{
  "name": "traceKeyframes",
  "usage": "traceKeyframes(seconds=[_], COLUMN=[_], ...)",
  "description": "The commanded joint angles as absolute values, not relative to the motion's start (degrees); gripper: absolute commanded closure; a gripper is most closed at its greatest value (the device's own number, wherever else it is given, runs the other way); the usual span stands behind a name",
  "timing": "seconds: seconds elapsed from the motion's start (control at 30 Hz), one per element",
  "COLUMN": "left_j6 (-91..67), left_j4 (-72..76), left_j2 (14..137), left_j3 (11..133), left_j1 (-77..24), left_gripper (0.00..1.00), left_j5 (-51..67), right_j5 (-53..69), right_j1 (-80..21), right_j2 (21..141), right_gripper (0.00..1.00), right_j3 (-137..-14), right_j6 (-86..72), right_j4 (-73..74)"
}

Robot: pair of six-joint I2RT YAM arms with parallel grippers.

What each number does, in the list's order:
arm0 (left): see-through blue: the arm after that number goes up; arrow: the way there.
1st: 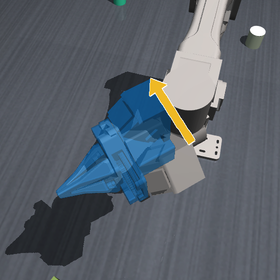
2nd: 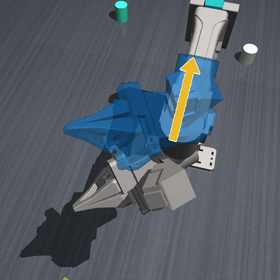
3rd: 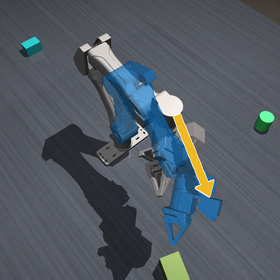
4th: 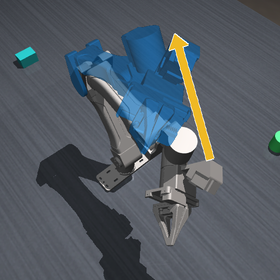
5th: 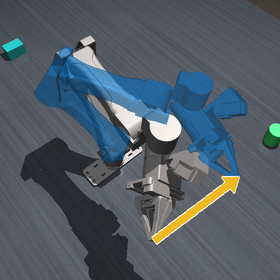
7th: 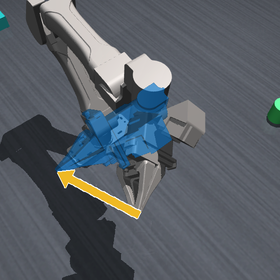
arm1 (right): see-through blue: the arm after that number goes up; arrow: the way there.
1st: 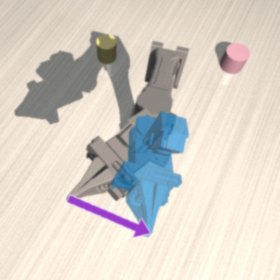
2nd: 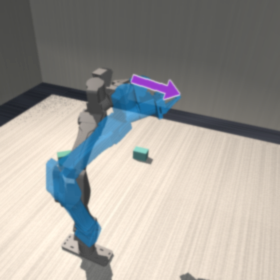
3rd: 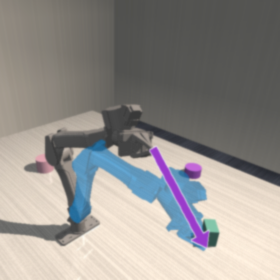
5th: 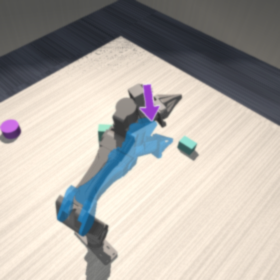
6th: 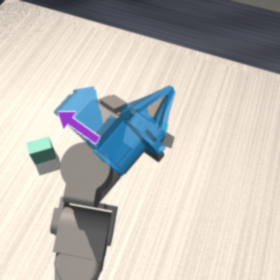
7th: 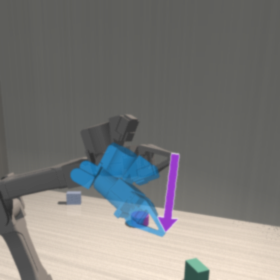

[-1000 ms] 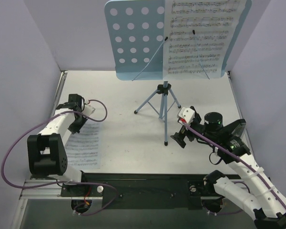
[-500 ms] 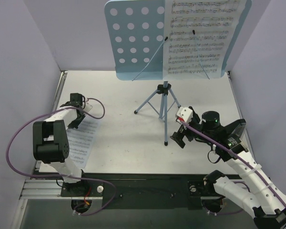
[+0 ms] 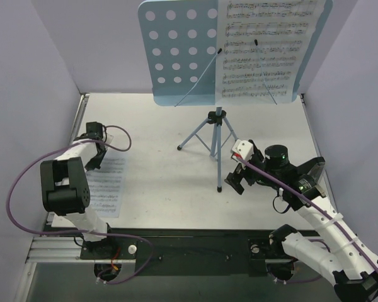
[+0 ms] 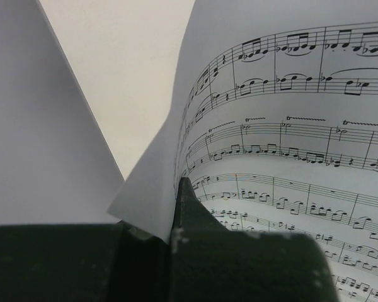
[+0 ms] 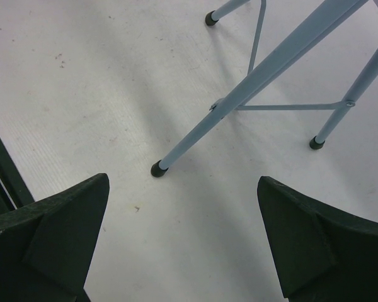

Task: Pack up the instrument practice props

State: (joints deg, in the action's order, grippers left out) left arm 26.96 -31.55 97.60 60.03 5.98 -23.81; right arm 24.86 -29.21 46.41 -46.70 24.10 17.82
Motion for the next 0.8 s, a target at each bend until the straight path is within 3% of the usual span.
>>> traceKeyframes(seconds=[0.0,0.43,0.77], left_j6=[24.2,29.6,31.0], left_j4=[-32.4,-28.2,-27.6], left_j2=[97.8,100.0,99.8], left_j3=[62.1,62.2,63.2], left_j1=[7.6,8.2,8.2], left_gripper=[1.0,0.99,0.57], left_j5=[-23.8,-25.1,-27.4], right_j5=[26.1,26.5,26.7], right_j1=[-28.7,-28.5,-28.2], right_j2=[46.6,47.0,46.9], right_gripper=[0.02,0.02,0.02], right_j3=[-48.3,-48.4,-49.0], right_j6=[23.5,23.0,23.1], right_j4=[16.5,16.3,17.4])
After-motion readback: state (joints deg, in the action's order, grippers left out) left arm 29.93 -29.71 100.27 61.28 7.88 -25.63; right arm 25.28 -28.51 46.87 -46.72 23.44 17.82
